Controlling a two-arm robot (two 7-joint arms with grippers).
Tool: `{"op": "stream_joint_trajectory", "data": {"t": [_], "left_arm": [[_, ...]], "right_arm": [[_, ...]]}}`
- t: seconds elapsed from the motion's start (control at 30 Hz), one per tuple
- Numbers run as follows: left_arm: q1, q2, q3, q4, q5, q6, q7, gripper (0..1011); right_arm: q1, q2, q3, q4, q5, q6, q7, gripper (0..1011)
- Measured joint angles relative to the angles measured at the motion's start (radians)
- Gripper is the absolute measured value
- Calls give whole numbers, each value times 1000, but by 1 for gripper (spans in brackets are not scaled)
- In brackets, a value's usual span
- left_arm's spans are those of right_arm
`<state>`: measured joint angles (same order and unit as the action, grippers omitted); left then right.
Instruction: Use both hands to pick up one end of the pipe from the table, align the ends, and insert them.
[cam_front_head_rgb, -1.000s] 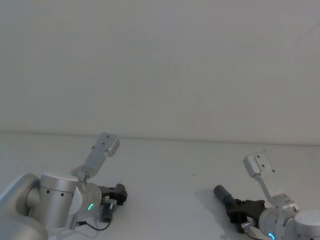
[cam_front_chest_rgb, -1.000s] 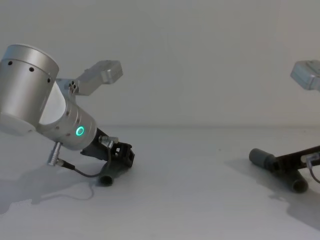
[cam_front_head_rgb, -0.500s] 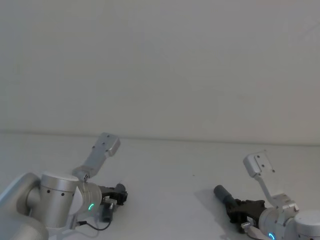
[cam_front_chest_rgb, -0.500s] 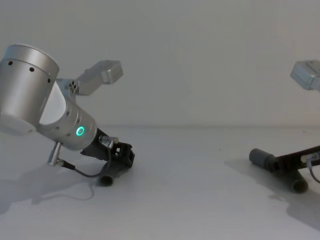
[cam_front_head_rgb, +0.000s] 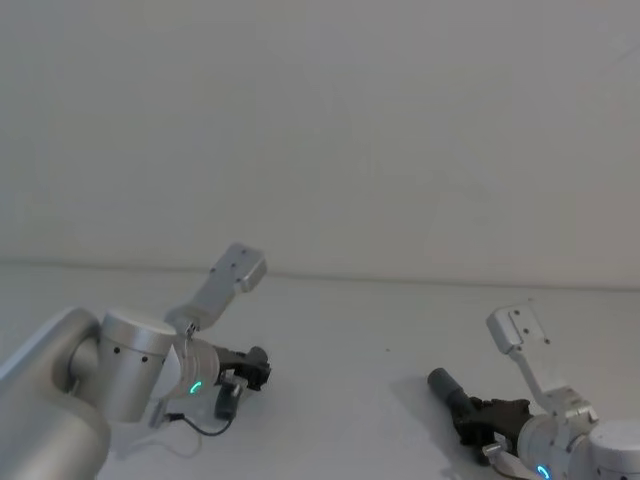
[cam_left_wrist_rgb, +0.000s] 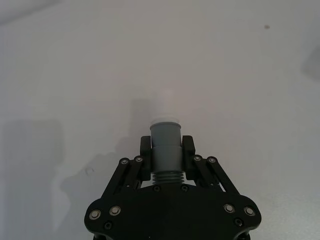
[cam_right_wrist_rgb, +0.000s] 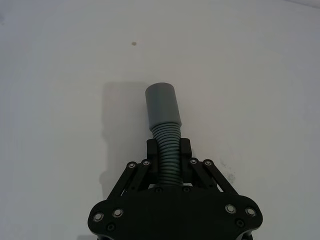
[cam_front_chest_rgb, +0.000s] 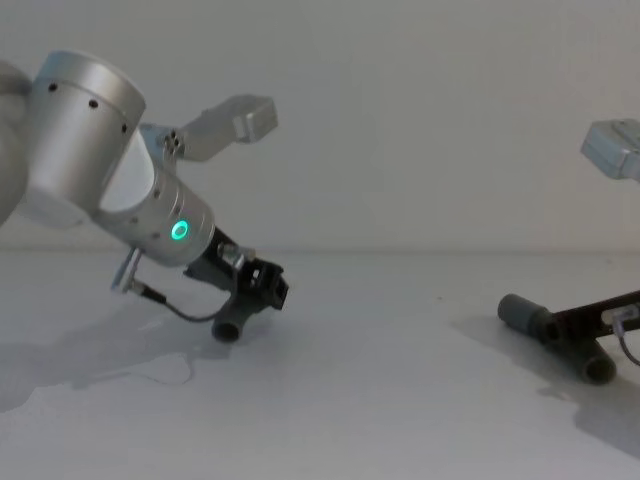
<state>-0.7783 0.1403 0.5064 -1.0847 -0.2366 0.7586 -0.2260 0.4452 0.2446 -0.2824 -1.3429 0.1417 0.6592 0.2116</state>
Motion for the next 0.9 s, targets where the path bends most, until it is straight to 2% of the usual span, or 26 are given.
{"op": "stream_joint_trajectory", "data": {"t": [0.23, 0.5, 0.73, 0.9], "left_arm": [[-41, 18, 47, -16, 28, 8, -49, 327], [-55, 50, 82, -61, 47, -2, -105, 327], [-51, 84, 105, -106, 52, -51, -167, 327], [-38, 114, 115, -135, 51, -112, -222, 327]], "right_arm": [[0, 0, 0, 0, 0, 0, 0, 226], [0, 0, 0, 0, 0, 1, 0, 226], [0, 0, 0, 0, 0, 1, 0, 226], [0, 0, 0, 0, 0, 1, 0, 226]]}}
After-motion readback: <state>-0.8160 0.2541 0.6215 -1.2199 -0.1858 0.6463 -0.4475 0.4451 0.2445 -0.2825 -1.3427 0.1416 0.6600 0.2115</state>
